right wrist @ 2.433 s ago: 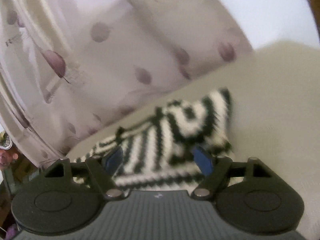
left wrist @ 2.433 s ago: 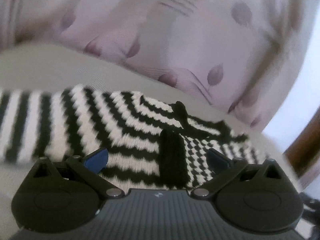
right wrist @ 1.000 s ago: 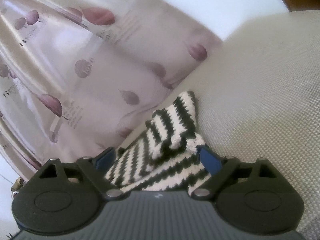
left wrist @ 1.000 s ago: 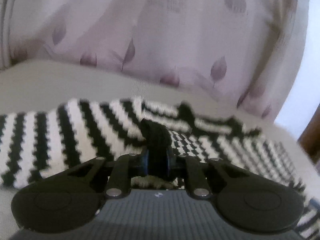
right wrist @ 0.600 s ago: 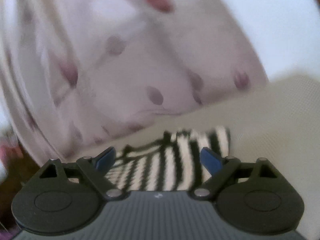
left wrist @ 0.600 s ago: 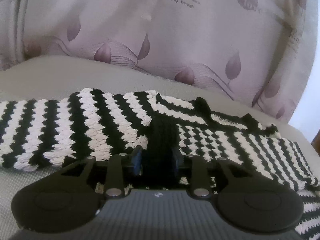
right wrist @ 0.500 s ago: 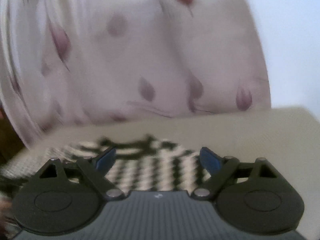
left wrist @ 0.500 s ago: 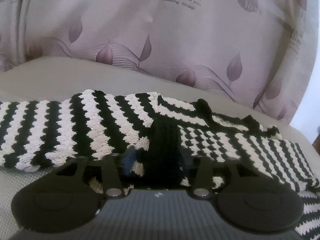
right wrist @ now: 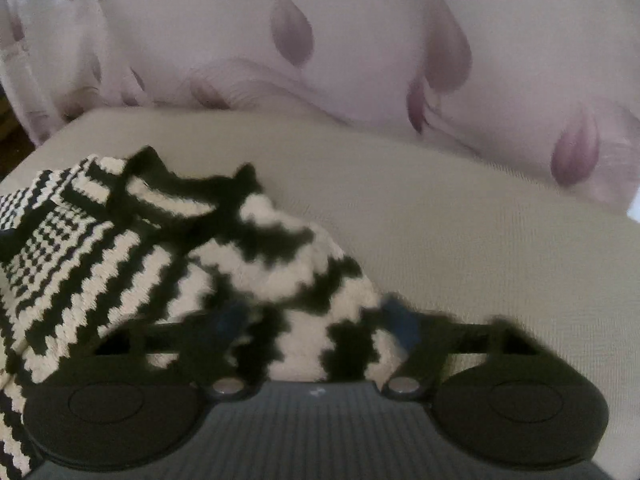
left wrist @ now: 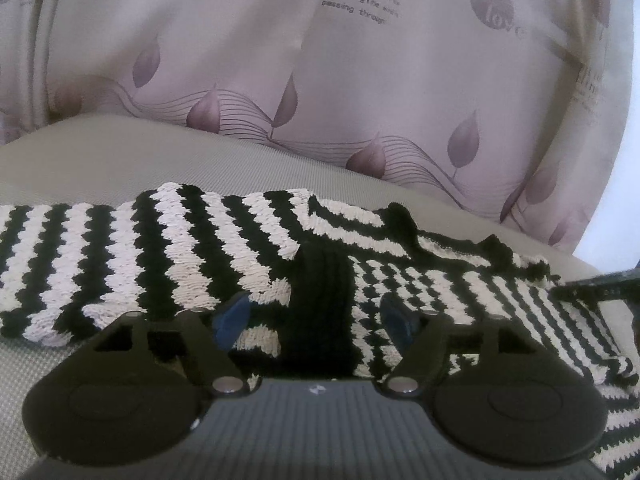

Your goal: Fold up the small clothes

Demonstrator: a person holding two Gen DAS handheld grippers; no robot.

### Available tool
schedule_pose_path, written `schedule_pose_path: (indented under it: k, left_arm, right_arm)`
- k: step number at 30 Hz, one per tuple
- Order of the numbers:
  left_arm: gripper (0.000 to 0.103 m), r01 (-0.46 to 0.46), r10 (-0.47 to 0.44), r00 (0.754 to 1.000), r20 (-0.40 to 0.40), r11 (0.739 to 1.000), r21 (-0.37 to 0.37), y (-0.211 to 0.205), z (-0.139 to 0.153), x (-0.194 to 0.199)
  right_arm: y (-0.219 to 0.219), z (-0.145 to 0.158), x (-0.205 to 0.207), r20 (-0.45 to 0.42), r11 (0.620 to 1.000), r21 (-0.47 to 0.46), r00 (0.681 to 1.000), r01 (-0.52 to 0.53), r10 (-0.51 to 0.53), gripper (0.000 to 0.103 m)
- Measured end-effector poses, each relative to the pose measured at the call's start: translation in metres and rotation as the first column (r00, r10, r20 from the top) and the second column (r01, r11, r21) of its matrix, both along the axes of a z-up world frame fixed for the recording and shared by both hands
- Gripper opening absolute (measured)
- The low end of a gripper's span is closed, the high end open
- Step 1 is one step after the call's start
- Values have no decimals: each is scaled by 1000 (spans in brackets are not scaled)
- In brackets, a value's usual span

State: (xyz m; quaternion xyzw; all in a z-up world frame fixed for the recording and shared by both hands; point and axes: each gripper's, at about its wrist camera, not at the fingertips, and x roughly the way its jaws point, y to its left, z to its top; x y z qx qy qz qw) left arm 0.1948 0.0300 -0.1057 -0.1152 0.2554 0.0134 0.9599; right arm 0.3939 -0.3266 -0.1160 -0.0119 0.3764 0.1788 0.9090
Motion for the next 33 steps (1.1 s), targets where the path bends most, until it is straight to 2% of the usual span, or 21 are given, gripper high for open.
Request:
schedule_pose_path:
  k: [1,4,5,7,9,14,17,19,21,23,25,27,28,30,32,33]
  left_arm:
    - [78,-3,3,1000,3,1000,0,0,0,0]
    - [83,-12,12,1000,8,1000,-13,2,0,-1]
    - [84,-15,15,1000,9,1000,-18,3,0,-1]
    - [89,-27,27,1000,15,999,-26,4,0,-2]
    - [89,-31,31,999,14,999,-19,3,0,-1]
    - [90,-34,34,999,13,999,-13,2,1,-1]
    - [93,-39,39,999,13,999,-13,2,1,-1]
    - [96,-39,39,999,14,999,-7,1,1,-2]
    - [96,-39,39,999,15,999,-2,1,1,-1]
    - [96,-39,39,999,12,999,1,1,1,0]
    - [97,-41,41,999,12,999,1,1,2,0]
    - [97,-43,43,999,12,999,-2,2,1,0]
    - [97,-44,44,999,10,999,-2,2,1,1]
    - [99,-43,43,999,10,999,-4,3,1,0]
    - [101,-42,42,999,9,999,-2,2,0,0]
    - [102,-43,43,999,9,999,1,2,0,-1]
  right_arm:
    - [4,1,0,18,999,-41,1000,10,-9,27]
    - [2,1,-4,39,999,-25,999,39,-38,20]
    - [-2,2,-6,52,998,-19,997,64,-63,15]
    - [-21,5,-17,89,990,19,986,140,-141,14]
    - [-41,-1,-22,76,976,51,974,212,-215,14]
    - [-44,-3,-17,80,963,38,960,265,-267,12]
    - [-58,-4,-17,66,942,197,954,273,-291,13]
    - [-61,1,-24,104,923,226,934,311,-341,13]
    - [-60,8,-33,154,927,211,926,310,-345,13]
    - [-50,11,-33,161,948,175,942,266,-294,13]
    - [-32,3,-27,127,974,68,966,218,-225,12]
    - [-23,-15,-16,70,973,-56,973,224,-220,11]
    - [-27,-16,-15,86,966,-42,964,256,-252,11]
    - [-42,-13,-15,59,932,44,930,361,-363,11]
    - [-51,-10,-30,92,891,90,887,445,-453,12]
    - [-55,-8,-41,110,874,145,871,463,-480,12]
